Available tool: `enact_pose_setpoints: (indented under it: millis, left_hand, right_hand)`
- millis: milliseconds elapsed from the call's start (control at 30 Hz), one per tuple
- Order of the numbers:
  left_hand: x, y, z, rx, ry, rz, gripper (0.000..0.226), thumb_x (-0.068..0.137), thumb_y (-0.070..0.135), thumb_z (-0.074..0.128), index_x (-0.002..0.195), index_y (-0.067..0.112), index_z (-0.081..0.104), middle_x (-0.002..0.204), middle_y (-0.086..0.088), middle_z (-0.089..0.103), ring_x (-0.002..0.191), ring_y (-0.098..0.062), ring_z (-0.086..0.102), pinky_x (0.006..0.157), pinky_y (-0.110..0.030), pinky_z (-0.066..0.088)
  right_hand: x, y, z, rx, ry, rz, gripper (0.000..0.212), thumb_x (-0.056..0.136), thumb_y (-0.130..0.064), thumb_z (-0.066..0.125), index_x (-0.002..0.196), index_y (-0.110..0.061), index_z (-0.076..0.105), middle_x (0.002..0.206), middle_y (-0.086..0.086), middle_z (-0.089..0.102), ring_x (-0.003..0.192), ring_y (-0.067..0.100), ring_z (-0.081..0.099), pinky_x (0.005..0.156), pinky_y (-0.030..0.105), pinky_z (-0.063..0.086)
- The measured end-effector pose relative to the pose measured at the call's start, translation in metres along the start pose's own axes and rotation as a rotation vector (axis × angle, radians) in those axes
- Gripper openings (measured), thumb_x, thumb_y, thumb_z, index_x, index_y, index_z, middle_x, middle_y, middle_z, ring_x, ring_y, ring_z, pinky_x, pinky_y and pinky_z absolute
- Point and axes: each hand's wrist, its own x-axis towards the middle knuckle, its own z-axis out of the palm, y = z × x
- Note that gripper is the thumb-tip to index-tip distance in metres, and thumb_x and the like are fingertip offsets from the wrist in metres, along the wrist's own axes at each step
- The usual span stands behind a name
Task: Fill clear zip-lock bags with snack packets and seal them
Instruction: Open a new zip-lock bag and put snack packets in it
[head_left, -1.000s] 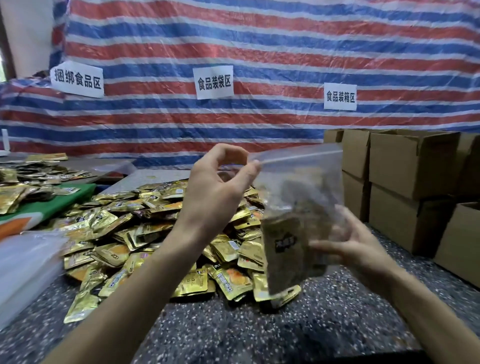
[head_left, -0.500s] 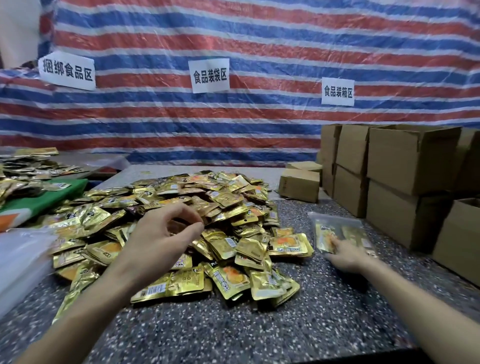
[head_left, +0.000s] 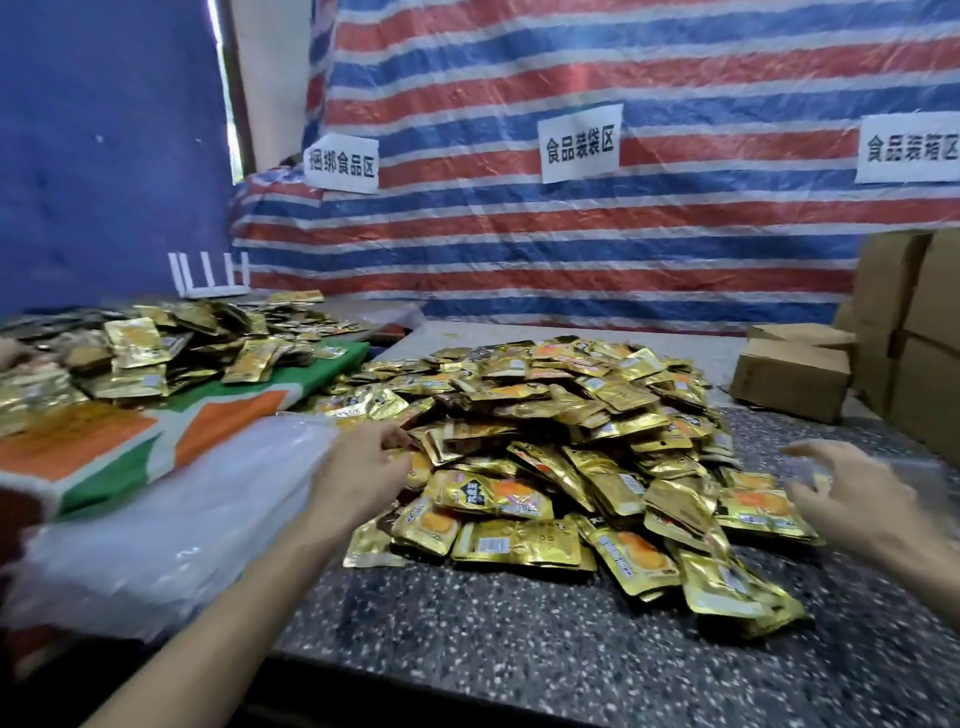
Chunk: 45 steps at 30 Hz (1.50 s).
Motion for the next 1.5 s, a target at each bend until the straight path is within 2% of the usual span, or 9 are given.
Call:
enact_pose_setpoints:
  millis: [233, 400, 533, 767, 1033, 1200, 1300, 1400, 1500]
  left_hand:
    - [0.016, -0.078, -0.011, 0.602, 0.014, -0.373, 0.055, 0.101, 0.054, 0.034, 0.122, 0.011, 0.062, 0.131, -0.012, 0.056, 0.118, -0.032, 0.05, 0.096, -0.041, 0.038]
    - [0.015, -0.095, -0.017, 0.675, 0.078, -0.432, 0.021, 0.096, 0.018, 0.051, 0.113, 0.014, 0.062, 0.122, -0.013, 0.063, 0.114, -0.032, 0.057, 0.09, -0.036, 0.041]
    - [0.022, -0.093, -0.031, 0.582, 0.024, -0.498, 0.039, 0.081, 0.038, 0.079, 0.103, 0.012, 0.06, 0.111, -0.012, 0.067, 0.104, -0.033, 0.061, 0.079, -0.035, 0.042]
    - [0.034, -0.066, -0.053, 0.501, 0.222, -0.474, 0.012, 0.092, 0.012, 0.06, 0.098, 0.003, 0.063, 0.103, -0.021, 0.063, 0.098, -0.038, 0.061, 0.075, -0.039, 0.04]
    - [-0.004, 0.045, -0.05, 0.086, 0.55, 0.419, 0.014, 0.096, 0.012, 0.06, 0.089, 0.0, 0.063, 0.077, -0.019, 0.066, 0.06, -0.028, 0.057, 0.05, -0.033, 0.043]
    - [-0.049, 0.095, -0.013, 0.054, 0.222, 1.071, 0.018, 0.098, 0.01, 0.055, 0.092, -0.004, 0.065, 0.115, -0.017, 0.069, 0.088, -0.029, 0.071, 0.073, -0.043, 0.06]
    - [-0.065, 0.092, 0.01, 0.125, 0.016, 1.214, 0.026, 0.098, 0.014, 0.049, 0.092, -0.004, 0.066, 0.118, -0.015, 0.069, 0.089, -0.025, 0.072, 0.072, -0.038, 0.06]
    - [-0.074, 0.079, 0.024, 0.19, -0.062, 1.259, 0.025, 0.095, 0.014, 0.047, 0.09, 0.001, 0.068, 0.115, -0.011, 0.072, 0.089, -0.02, 0.073, 0.074, -0.029, 0.06]
    - [-0.076, 0.07, 0.032, 0.203, -0.105, 1.25, 0.025, 0.092, 0.009, 0.048, 0.092, 0.0, 0.071, 0.113, -0.01, 0.072, 0.093, -0.019, 0.073, 0.076, -0.029, 0.06]
  right_hand:
    - [-0.034, -0.062, 0.0, 0.266, -0.103, -0.247, 0.031, 0.09, -0.011, 0.07, 0.12, -0.017, 0.066, 0.132, 0.007, 0.062, 0.117, 0.02, 0.054, 0.1, 0.04, 0.042]
    - [-0.043, -0.081, 0.003, 0.325, -0.13, -0.32, 0.026, 0.093, -0.012, 0.065, 0.116, -0.023, 0.065, 0.12, -0.009, 0.058, 0.12, 0.011, 0.051, 0.102, 0.032, 0.039]
    - [-0.042, -0.088, 0.006, 0.339, -0.15, -0.336, 0.027, 0.093, -0.014, 0.064, 0.118, -0.024, 0.063, 0.114, -0.014, 0.055, 0.113, 0.004, 0.051, 0.099, 0.026, 0.038]
    - [-0.041, -0.087, 0.006, 0.336, -0.167, -0.349, 0.024, 0.093, -0.017, 0.064, 0.115, -0.027, 0.064, 0.118, -0.011, 0.06, 0.112, 0.004, 0.053, 0.095, 0.025, 0.037]
    - [-0.045, -0.107, 0.001, 0.783, -0.228, -0.209, 0.028, 0.09, -0.043, 0.065, 0.108, -0.021, 0.067, 0.102, -0.006, 0.072, 0.096, 0.011, 0.068, 0.078, 0.027, 0.054]
    - [-0.048, -0.127, -0.015, 1.24, -0.521, 0.099, 0.089, 0.071, -0.082, 0.056, 0.115, -0.005, 0.064, 0.097, 0.015, 0.075, 0.08, 0.028, 0.072, 0.062, 0.036, 0.059]
    - [-0.047, -0.12, -0.021, 1.248, -0.565, 0.177, 0.086, 0.068, -0.078, 0.063, 0.111, -0.005, 0.069, 0.098, 0.015, 0.076, 0.083, 0.031, 0.074, 0.064, 0.038, 0.06]
    - [-0.05, -0.107, -0.021, 1.11, -0.566, 0.138, 0.033, 0.081, -0.038, 0.072, 0.085, -0.005, 0.079, 0.086, 0.012, 0.075, 0.067, 0.021, 0.071, 0.066, 0.04, 0.062]
    - [-0.057, -0.1, -0.023, 1.12, -0.631, 0.22, 0.05, 0.071, -0.055, 0.073, 0.081, -0.006, 0.074, 0.08, 0.011, 0.072, 0.064, 0.021, 0.068, 0.057, 0.034, 0.058]
